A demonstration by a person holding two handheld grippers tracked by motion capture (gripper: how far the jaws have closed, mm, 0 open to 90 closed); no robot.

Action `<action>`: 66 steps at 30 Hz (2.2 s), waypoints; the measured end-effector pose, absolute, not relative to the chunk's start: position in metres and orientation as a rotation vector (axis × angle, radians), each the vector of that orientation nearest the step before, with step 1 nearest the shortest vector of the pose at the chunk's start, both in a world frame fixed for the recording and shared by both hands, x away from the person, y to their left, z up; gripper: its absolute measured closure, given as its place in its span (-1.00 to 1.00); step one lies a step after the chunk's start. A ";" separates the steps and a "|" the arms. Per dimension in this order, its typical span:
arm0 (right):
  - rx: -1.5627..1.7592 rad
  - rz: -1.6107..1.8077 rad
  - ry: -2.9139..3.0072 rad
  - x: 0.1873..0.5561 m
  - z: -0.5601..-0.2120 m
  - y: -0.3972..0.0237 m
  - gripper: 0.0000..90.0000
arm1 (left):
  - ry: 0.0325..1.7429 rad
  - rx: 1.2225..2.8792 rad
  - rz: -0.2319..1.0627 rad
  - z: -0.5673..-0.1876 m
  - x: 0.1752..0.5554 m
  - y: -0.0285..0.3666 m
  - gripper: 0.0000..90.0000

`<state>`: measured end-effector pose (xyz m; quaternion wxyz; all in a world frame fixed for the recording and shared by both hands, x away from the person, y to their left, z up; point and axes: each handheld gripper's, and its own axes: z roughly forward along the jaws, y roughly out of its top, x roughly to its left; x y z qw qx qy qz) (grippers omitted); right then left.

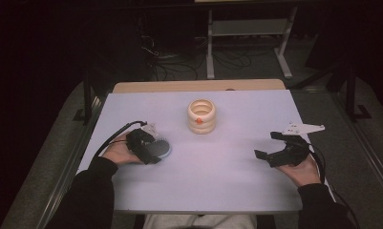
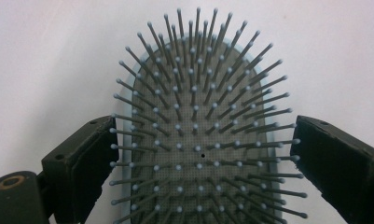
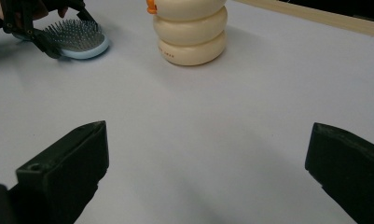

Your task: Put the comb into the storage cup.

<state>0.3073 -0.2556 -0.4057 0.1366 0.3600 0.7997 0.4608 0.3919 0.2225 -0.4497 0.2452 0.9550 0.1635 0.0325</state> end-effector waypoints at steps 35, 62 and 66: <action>1.042 1.340 2.315 0.307 -0.405 -0.256 -1.00 | 0.423 2.611 0.124 -0.453 0.389 0.226 -0.55; 1.048 1.348 2.309 0.307 -0.405 -0.257 -1.00 | 0.436 2.560 0.111 -0.418 0.390 0.235 -0.55; 1.045 1.347 2.309 0.307 -0.405 -0.257 -1.00 | 0.443 2.536 0.119 -0.410 0.390 0.239 -0.55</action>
